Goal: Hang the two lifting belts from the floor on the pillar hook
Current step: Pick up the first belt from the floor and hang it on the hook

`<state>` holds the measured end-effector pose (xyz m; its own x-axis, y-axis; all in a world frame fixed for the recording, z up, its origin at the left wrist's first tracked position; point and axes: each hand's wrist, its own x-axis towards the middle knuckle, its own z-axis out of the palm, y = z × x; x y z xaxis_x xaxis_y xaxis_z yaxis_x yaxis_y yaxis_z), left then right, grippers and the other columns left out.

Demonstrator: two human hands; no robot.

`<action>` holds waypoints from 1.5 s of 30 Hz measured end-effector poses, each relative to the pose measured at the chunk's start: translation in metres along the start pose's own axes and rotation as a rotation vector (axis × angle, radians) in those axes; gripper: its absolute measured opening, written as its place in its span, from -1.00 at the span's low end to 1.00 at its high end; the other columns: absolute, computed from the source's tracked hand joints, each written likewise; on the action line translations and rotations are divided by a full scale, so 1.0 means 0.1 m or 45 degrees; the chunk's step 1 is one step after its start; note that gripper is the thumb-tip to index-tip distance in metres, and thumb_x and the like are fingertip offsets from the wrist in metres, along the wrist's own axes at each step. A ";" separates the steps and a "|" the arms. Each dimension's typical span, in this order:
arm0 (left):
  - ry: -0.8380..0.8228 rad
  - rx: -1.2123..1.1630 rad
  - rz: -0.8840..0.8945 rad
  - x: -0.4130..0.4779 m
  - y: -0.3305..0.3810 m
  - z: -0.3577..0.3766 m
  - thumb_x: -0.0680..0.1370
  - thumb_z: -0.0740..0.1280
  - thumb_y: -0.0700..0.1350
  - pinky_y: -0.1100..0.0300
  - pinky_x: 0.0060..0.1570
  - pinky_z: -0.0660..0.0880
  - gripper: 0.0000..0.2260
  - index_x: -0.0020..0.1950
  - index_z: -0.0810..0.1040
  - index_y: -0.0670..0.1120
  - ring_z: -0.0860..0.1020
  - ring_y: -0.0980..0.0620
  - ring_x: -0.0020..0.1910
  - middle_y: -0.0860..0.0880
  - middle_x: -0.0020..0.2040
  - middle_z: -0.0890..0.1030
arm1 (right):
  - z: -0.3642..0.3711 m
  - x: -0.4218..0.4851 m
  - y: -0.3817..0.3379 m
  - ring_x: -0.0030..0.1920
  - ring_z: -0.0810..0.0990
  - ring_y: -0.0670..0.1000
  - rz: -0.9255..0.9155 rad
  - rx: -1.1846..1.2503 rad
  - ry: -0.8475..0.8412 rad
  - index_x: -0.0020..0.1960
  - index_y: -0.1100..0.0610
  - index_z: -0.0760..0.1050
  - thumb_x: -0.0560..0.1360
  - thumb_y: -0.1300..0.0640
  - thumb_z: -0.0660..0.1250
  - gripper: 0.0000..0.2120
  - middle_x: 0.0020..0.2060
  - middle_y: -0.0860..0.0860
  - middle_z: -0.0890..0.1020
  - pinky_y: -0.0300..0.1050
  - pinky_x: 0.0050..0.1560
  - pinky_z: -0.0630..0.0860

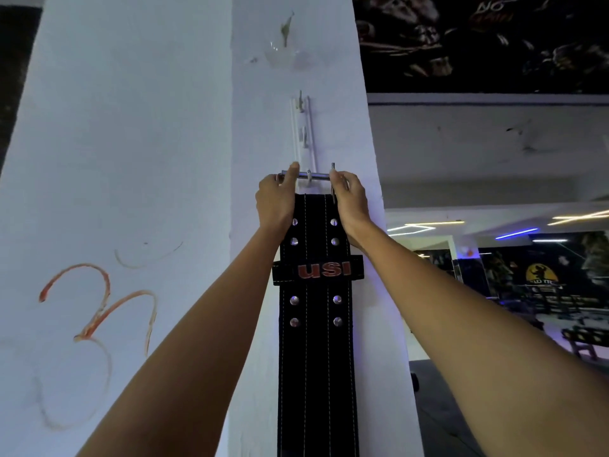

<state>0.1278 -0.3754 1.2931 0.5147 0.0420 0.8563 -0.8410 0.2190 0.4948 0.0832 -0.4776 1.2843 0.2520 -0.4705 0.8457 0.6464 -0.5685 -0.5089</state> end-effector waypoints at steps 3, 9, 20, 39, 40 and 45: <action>-0.115 -0.149 -0.140 0.01 0.03 -0.03 0.51 0.31 -0.08 0.10 -0.19 0.43 -0.76 -0.36 0.48 -0.07 0.48 -0.06 -0.36 -0.04 -0.40 0.49 | -0.01 0.07 -0.04 -0.05 0.43 0.05 0.072 -0.082 -0.025 0.24 0.19 0.43 0.57 -0.01 0.16 -0.64 -0.06 0.03 0.47 -0.08 -0.02 0.37; -0.254 -0.403 -0.443 0.02 0.09 -0.07 0.59 0.23 -0.10 0.15 -0.31 0.48 -0.73 -0.27 0.47 -0.18 0.49 -0.03 -0.38 -0.09 -0.32 0.49 | -0.06 0.17 -0.09 -0.08 0.43 0.09 0.169 -0.161 -0.108 0.01 0.19 0.47 0.56 -0.06 0.17 -0.69 -0.26 0.00 0.45 -0.04 -0.03 0.37; -0.167 0.077 -0.245 -0.11 0.03 -0.05 0.60 0.12 0.11 0.04 0.05 0.40 -0.54 0.26 0.34 -0.26 0.48 -0.13 0.02 -0.15 0.04 0.50 | -0.07 0.09 -0.15 -0.24 0.41 0.07 0.221 -0.274 -0.132 -0.30 0.11 0.34 0.53 -0.18 0.13 -0.60 -0.38 -0.01 0.40 -0.11 -0.28 0.32; -0.292 0.128 -0.222 -0.42 0.12 -0.46 0.57 0.07 0.21 -0.13 0.24 0.44 -0.45 0.35 0.31 -0.20 0.47 -0.19 0.24 -0.21 0.28 0.48 | -0.43 -0.47 -0.20 0.13 0.52 0.21 0.330 -0.287 0.008 0.18 0.24 0.45 0.57 -0.17 0.01 -0.47 0.16 0.18 0.57 0.09 0.19 0.43; -0.316 0.121 -0.230 -0.45 0.13 -0.53 0.58 0.07 0.20 -0.08 0.21 0.46 -0.44 0.39 0.28 -0.19 0.46 -0.18 0.25 -0.19 0.30 0.46 | -0.47 -0.56 -0.20 0.07 0.52 0.19 0.318 -0.272 0.033 0.18 0.24 0.45 0.57 -0.14 0.03 -0.50 0.16 0.20 0.58 0.06 0.11 0.44; -0.422 0.106 -0.312 -0.81 0.10 -0.82 0.61 0.06 0.14 -0.06 0.09 0.47 -0.49 0.38 0.31 -0.21 0.45 -0.12 0.20 -0.14 0.23 0.45 | -0.76 -1.17 -0.11 -0.25 0.36 0.01 0.466 -0.289 0.028 0.29 0.34 0.37 0.59 -0.06 0.05 -0.49 0.12 0.30 0.55 -0.03 -0.08 0.30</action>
<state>0.0918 -0.2967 1.2166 0.6313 -0.3203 0.7063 -0.7179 0.1031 0.6885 -0.0080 -0.4671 1.1786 0.4180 -0.6815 0.6007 0.3422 -0.4943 -0.7991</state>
